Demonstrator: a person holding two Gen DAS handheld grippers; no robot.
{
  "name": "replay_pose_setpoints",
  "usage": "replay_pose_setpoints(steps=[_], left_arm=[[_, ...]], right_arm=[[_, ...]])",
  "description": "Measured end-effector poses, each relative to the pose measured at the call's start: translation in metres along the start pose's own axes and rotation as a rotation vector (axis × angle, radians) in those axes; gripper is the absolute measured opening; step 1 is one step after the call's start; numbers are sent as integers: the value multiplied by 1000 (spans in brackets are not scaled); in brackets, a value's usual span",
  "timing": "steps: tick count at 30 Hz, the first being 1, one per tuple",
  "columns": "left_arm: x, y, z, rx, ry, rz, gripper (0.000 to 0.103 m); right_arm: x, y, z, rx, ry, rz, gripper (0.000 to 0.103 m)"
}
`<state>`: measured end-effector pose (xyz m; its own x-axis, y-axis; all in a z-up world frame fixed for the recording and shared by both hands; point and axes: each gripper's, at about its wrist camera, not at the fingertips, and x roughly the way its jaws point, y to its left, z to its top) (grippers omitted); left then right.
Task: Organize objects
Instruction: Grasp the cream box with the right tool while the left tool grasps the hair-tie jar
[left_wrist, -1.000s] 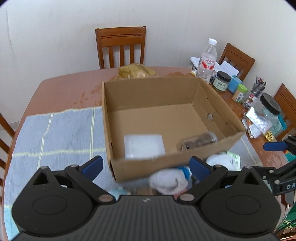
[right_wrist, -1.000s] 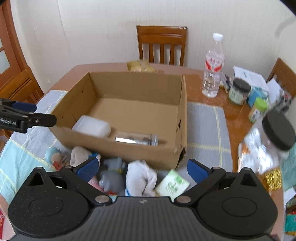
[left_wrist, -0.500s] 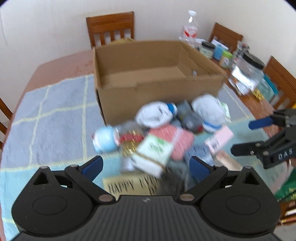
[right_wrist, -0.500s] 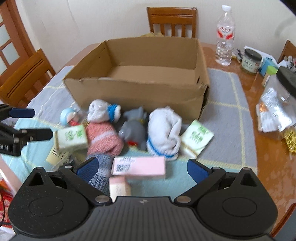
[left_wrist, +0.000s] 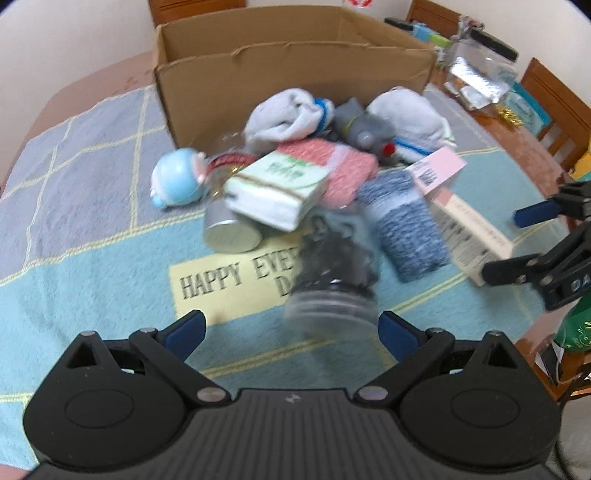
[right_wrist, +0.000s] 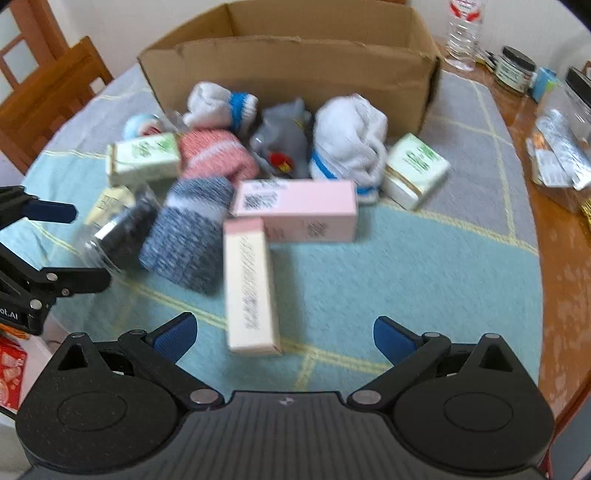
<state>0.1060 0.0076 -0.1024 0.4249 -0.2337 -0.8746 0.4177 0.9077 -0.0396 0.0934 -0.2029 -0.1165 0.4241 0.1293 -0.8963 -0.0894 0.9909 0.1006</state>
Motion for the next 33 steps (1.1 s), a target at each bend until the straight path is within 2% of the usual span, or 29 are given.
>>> replay_pose_setpoints(steps=[4, 15, 19, 27, 33], left_arm=[[0, 11, -3, -44, 10, -3, 99], [1, 45, -2, -107, 6, 106, 99], [-4, 50, -3, -116, -3, 98, 99], [-4, 21, -12, -7, -2, -22, 99], [8, 0, -19, 46, -13, -20, 99]], right_arm=[[-1, -12, -4, 45, 4, -36, 103], [-7, -50, -4, 145, -10, -111, 103], [-8, -59, 1, 166, -18, -134, 103], [-19, -47, 2, 135, -41, -7, 103], [-4, -23, -2, 82, -34, 37, 103]])
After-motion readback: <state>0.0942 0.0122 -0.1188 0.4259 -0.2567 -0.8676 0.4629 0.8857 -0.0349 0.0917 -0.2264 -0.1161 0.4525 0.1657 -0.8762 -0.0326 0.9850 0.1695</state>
